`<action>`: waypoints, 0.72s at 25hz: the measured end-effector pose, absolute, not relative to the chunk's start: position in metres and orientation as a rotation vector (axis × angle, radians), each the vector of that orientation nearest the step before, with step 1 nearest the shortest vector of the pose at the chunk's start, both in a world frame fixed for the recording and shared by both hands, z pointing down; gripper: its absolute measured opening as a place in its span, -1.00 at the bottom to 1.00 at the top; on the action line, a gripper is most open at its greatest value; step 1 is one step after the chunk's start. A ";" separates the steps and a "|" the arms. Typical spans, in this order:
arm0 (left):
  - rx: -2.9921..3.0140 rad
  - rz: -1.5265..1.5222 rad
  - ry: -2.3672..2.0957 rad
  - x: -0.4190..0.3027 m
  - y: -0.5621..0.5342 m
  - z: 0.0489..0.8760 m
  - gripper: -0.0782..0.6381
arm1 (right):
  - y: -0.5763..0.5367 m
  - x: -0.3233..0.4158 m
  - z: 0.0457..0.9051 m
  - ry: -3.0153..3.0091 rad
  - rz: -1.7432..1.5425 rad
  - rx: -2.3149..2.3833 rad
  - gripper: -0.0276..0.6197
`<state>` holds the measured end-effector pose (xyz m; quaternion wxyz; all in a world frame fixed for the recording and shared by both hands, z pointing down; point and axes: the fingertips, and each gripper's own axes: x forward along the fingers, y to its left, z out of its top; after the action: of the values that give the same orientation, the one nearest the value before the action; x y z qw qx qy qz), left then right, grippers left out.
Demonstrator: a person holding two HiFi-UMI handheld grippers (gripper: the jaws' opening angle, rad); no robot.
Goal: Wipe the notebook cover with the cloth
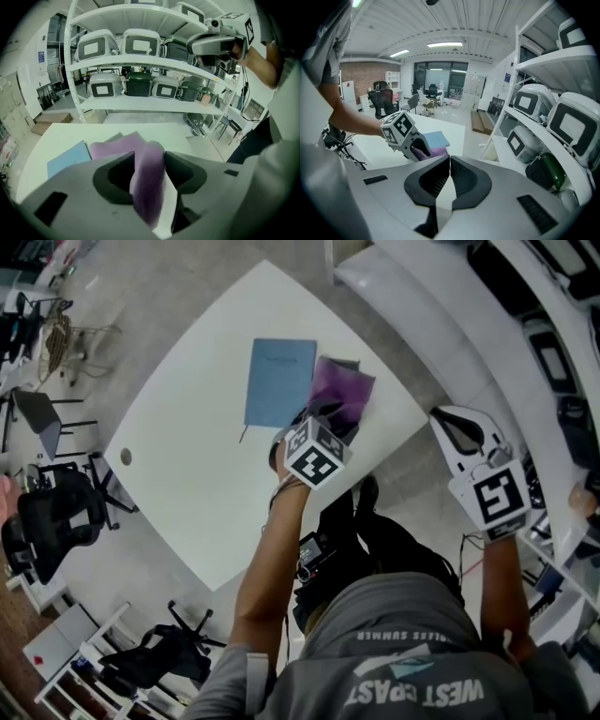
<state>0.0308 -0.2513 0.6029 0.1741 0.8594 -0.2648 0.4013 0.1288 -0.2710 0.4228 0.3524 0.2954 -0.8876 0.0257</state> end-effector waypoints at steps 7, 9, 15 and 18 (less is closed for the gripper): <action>2.435 1.058 -0.885 -0.002 -0.242 0.549 -0.17 | -0.266 0.132 0.391 -2.342 0.010 0.796 -0.82; 2.447 1.036 -0.943 -0.012 -0.239 0.525 -0.22 | -0.263 0.133 0.380 -2.354 -0.016 0.801 -0.82; 2.557 0.892 -1.143 -0.028 -0.229 0.418 -0.70 | -0.256 0.131 0.342 -2.412 -0.094 0.805 -0.82; 2.642 0.759 -1.230 -0.030 -0.220 0.355 -0.77 | -0.249 0.124 0.314 -2.486 -0.111 0.789 -0.82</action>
<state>-0.0297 -0.2195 0.3554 0.0650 0.8755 -0.4075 0.2515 0.1237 -0.2494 0.3139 0.2625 0.2918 -0.9188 -0.0409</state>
